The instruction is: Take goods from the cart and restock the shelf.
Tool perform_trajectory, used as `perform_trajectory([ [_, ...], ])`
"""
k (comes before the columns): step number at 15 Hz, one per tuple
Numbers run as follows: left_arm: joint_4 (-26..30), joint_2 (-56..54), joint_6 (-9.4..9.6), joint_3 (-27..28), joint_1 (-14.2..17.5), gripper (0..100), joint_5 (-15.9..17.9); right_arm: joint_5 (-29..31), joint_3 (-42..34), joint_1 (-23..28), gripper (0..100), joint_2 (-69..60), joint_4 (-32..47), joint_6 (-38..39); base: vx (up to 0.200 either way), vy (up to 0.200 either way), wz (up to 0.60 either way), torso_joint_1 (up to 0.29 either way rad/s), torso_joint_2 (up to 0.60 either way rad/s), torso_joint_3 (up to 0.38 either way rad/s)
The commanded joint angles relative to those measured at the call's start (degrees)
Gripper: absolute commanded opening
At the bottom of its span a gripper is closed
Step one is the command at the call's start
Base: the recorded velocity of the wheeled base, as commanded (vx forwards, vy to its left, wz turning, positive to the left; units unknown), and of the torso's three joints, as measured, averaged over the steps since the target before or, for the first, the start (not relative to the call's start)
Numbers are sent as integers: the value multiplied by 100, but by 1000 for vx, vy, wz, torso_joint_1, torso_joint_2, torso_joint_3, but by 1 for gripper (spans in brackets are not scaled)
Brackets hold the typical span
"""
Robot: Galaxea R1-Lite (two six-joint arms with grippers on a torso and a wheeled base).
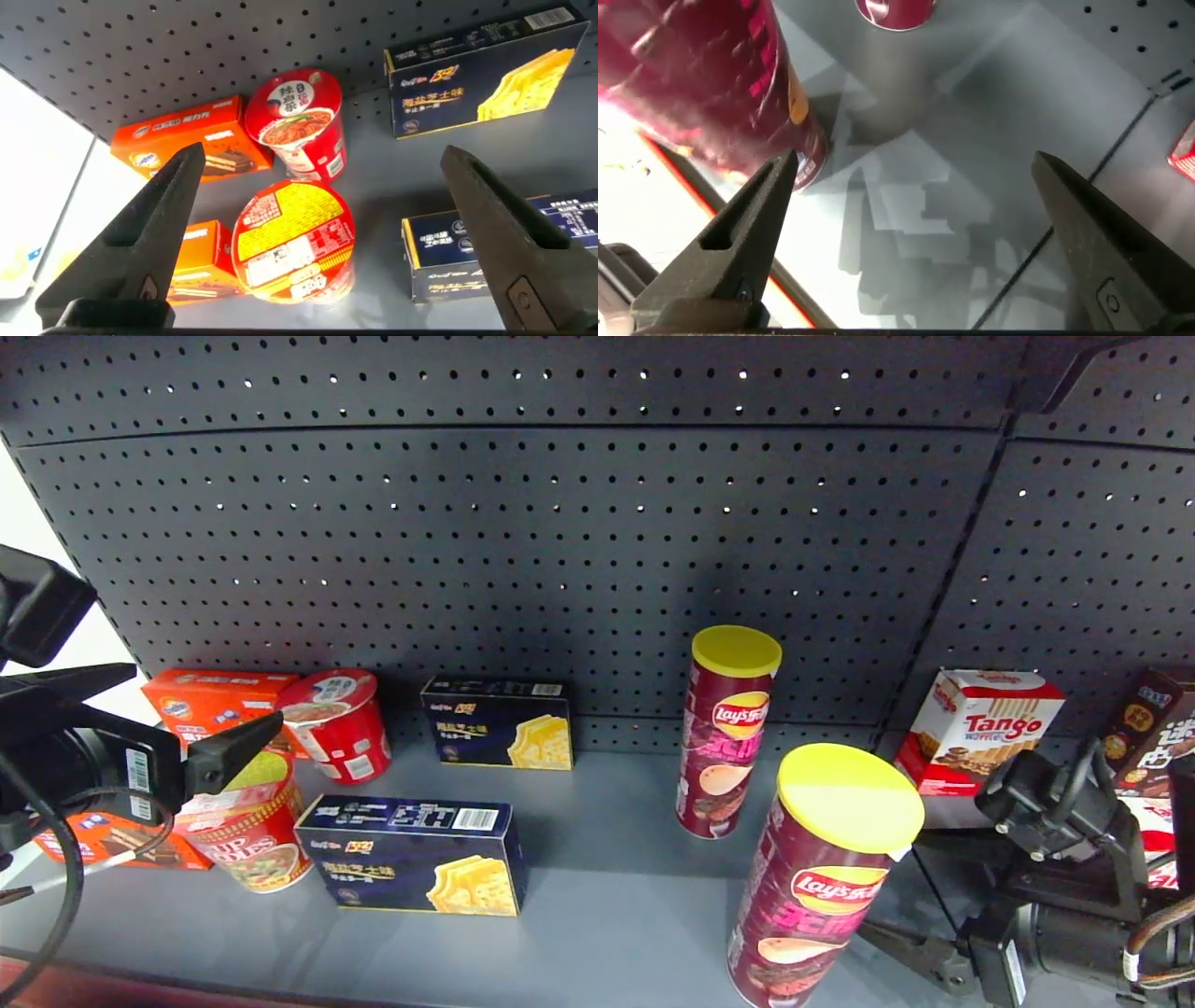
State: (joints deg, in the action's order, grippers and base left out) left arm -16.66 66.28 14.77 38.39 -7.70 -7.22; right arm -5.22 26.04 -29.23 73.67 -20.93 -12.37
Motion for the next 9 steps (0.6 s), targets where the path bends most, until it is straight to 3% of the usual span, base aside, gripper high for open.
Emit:
perform_trajectory([
  [1,-3,17,-1,2,59,100,1,21,59,-179,100,174,1,-2,0,0,0,0,0,0],
  [9,-3,25,-1,-130,59,100,36,21,86,-223,100,253,-43,7,0,0,0,0,0,0],
])
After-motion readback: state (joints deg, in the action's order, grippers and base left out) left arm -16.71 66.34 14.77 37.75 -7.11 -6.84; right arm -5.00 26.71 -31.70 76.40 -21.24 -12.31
